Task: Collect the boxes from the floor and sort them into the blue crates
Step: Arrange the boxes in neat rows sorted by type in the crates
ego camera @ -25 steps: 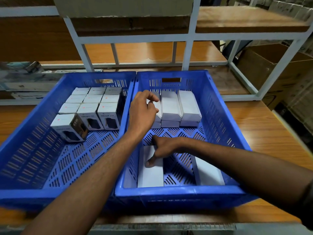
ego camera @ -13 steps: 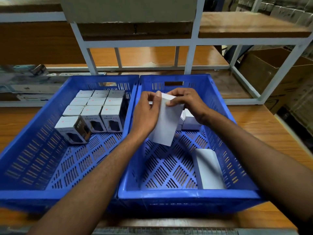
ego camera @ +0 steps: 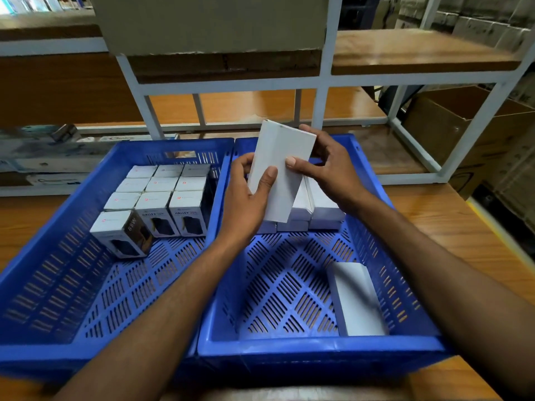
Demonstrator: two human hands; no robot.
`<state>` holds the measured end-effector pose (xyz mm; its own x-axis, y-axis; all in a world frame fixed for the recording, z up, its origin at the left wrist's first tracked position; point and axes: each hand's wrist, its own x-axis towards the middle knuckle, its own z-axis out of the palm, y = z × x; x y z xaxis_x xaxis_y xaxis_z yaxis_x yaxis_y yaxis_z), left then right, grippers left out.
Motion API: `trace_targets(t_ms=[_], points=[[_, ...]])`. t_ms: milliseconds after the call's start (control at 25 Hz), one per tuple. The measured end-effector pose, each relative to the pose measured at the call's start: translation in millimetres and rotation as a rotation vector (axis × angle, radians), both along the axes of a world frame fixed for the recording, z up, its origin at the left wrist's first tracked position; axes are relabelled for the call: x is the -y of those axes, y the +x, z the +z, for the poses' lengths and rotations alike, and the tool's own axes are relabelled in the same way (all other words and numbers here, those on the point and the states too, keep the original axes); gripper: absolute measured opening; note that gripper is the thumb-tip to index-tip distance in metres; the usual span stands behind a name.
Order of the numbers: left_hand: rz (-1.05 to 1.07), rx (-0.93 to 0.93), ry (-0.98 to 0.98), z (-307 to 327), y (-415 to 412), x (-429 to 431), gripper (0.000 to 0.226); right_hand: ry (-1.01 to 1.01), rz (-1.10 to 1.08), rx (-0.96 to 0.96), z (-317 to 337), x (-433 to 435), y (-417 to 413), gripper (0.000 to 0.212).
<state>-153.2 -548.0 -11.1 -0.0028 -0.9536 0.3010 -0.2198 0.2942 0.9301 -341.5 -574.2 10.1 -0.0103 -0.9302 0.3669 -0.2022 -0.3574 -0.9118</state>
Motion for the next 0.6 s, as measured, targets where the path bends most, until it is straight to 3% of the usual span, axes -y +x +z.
trace_targets(t_ms=[160, 280, 360, 480, 600], points=[[0.004, 0.005, -0.048, -5, 5, 6, 0.045, -0.290, -0.117, -0.118, 8, -8, 8, 0.063], [-0.098, -0.393, 0.228, 3, 2, 7, 0.039, -0.558, -0.115, -0.300, 7, -13, 12, 0.057], [-0.208, -0.647, 0.392, 7, 4, 7, 0.054, -0.683, -0.004, -0.457, 3, -16, 17, 0.057], [-0.276, -0.836, 0.418, 8, 10, 12, 0.060, -0.693, 0.090, -0.679, -5, -20, 24, 0.057], [-0.284, -0.833, 0.375, 7, 12, 14, 0.056, -0.556, 0.118, -0.761, -9, -23, 25, 0.062]])
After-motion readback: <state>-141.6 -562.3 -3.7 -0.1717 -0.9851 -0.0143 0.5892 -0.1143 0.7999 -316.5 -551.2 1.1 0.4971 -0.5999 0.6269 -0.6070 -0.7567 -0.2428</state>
